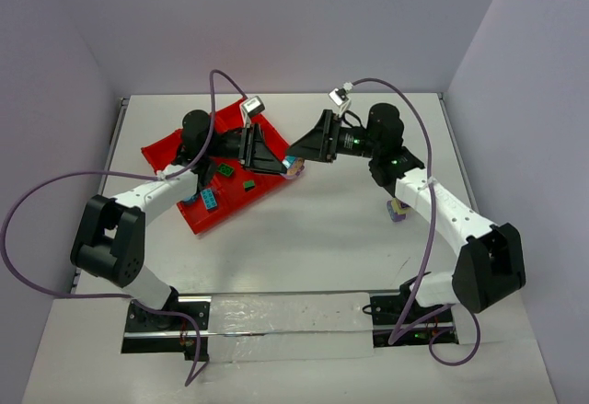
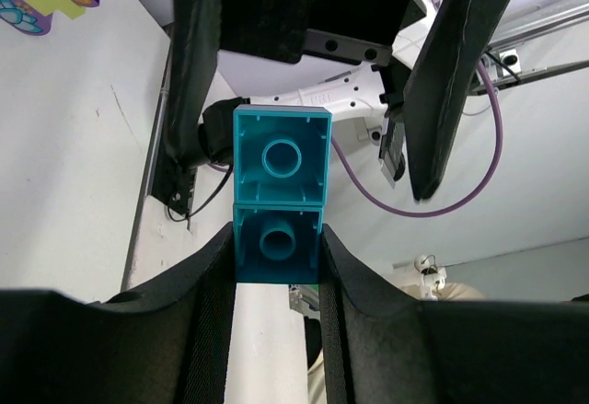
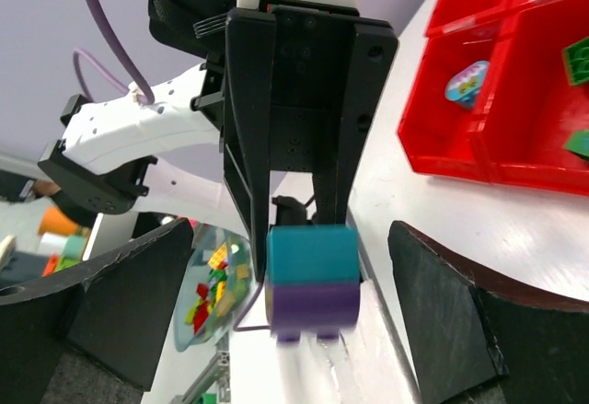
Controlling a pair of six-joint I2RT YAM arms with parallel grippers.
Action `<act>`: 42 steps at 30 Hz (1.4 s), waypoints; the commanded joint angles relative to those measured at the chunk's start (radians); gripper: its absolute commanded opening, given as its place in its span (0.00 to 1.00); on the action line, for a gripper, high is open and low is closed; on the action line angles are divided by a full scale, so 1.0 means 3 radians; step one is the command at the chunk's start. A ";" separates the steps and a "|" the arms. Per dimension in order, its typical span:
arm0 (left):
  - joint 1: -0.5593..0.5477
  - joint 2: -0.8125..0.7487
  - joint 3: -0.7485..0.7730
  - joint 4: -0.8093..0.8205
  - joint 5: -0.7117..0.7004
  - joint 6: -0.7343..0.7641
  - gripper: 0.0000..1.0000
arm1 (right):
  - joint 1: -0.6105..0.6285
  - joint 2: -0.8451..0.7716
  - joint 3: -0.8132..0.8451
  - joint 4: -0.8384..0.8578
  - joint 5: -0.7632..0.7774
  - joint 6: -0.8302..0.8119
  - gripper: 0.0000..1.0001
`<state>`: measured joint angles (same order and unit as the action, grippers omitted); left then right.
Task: Sort the legos into containers by color
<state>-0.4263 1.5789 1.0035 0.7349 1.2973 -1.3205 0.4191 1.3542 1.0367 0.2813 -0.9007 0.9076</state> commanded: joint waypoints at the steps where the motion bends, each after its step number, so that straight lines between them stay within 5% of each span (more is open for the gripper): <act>1: 0.0067 -0.0150 0.0019 -0.0009 -0.0111 0.0120 0.00 | -0.0119 -0.0288 0.0144 -0.0304 0.0000 -0.0289 0.91; 8: 0.0081 -0.0103 0.0012 0.0249 -0.0124 -0.0081 0.00 | -0.0119 -0.0333 -0.0161 -0.0005 -0.0033 -0.0086 0.80; 15: 0.0081 -0.0078 0.0014 0.0413 -0.0126 -0.0210 0.00 | -0.0114 -0.0184 -0.0168 0.0094 -0.0060 -0.0090 0.79; 23: 0.0081 -0.0094 -0.0016 0.0418 -0.0146 -0.0211 0.00 | -0.0093 -0.0103 -0.0179 0.0276 -0.0105 0.0041 0.61; 30: 0.0084 -0.0084 -0.0026 0.0427 -0.0147 -0.0215 0.00 | -0.0081 -0.0109 -0.0237 0.0388 -0.0089 0.0112 0.01; 36: 0.0156 -0.0103 -0.0067 0.0593 -0.0106 -0.0333 0.00 | -0.0133 -0.0242 -0.0410 0.0280 -0.0081 -0.0007 0.00; 42: 0.0321 -0.0226 -0.0042 0.0155 -0.0080 -0.0043 0.00 | -0.0216 -0.0397 -0.0480 0.0020 -0.0107 -0.0218 0.00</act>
<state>-0.3677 1.5741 0.9688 0.8191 1.2724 -1.3924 0.3679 1.2868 0.9008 0.3315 -0.9138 0.9163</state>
